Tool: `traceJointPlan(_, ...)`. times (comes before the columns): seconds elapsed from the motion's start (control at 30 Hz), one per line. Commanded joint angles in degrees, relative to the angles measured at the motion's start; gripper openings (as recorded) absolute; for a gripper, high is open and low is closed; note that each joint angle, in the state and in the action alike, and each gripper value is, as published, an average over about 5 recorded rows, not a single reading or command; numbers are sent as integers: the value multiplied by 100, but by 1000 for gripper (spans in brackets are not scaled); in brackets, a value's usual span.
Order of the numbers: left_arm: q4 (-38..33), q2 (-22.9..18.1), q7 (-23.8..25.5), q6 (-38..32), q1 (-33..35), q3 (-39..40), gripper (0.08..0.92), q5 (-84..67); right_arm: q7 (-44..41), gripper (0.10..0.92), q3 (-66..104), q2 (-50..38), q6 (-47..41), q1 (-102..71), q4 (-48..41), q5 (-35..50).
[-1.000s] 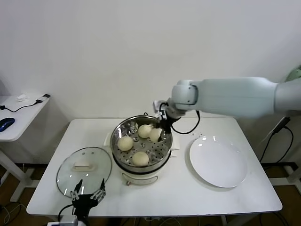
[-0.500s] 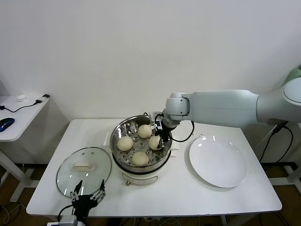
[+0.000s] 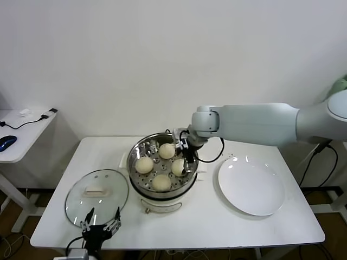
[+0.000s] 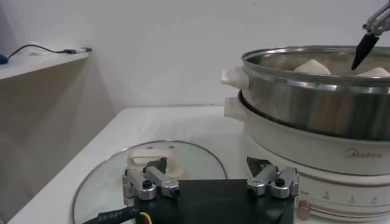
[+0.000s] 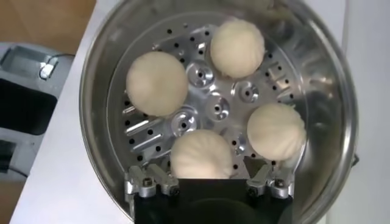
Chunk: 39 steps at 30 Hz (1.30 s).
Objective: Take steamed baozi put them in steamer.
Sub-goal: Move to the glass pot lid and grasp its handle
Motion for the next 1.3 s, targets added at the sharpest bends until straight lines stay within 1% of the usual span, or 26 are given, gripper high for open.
traceJointPlan(0.03,-30,2,2,-6,19,-6,823,29,-55,822,908,-550,440,2,-201,338)
traceJointPlan(0.1,-60,7,5,-5,33,-18,823,31,433,823,1483,-767,455,-222,-313,541)
traceJointPlan(0.17,-86,13,2,-14,42,-35,823,8,1135,823,2207,-964,533,-598,-447,656)
traceJointPlan(0.27,-93,31,-10,-55,32,-57,823,-87,1994,823,3261,-1274,683,-1183,-574,475)
traceJointPlan(0.4,-83,39,-6,-81,-49,-57,823,-273,2520,823,4142,-1834,753,-1744,-527,27)
traceJointPlan(0.53,-73,31,14,-91,-183,-63,823,-287,2972,823,5058,-2550,869,-2531,-283,-333)
traceJointPlan(0.7,-26,78,118,-143,-362,-151,823,-297,3742,823,6606,-3236,1266,-4314,102,-1025)
traceJointPlan(0.8,27,102,144,-136,-471,-203,823,-294,4332,823,7550,-3426,1489,-5566,328,-1238)
traceJointPlan(0.9,79,141,172,-139,-538,-250,823,-293,4482,823,8902,-3315,1657,-7002,506,-1578)
traceJointPlan(1.07,183,180,204,-204,-624,-299,823,-278,4476,823,10919,-2521,2102,-9086,987,-1964)
traceJointPlan(1.2,283,204,199,-370,-643,-309,823,-94,4375,823,11706,-1755,2681,-10254,1196,-2093)
traceJointPlan(1.3,408,214,178,-608,-659,-317,823,222,4245,823,11841,-1257,3331,-10753,1047,-2265)
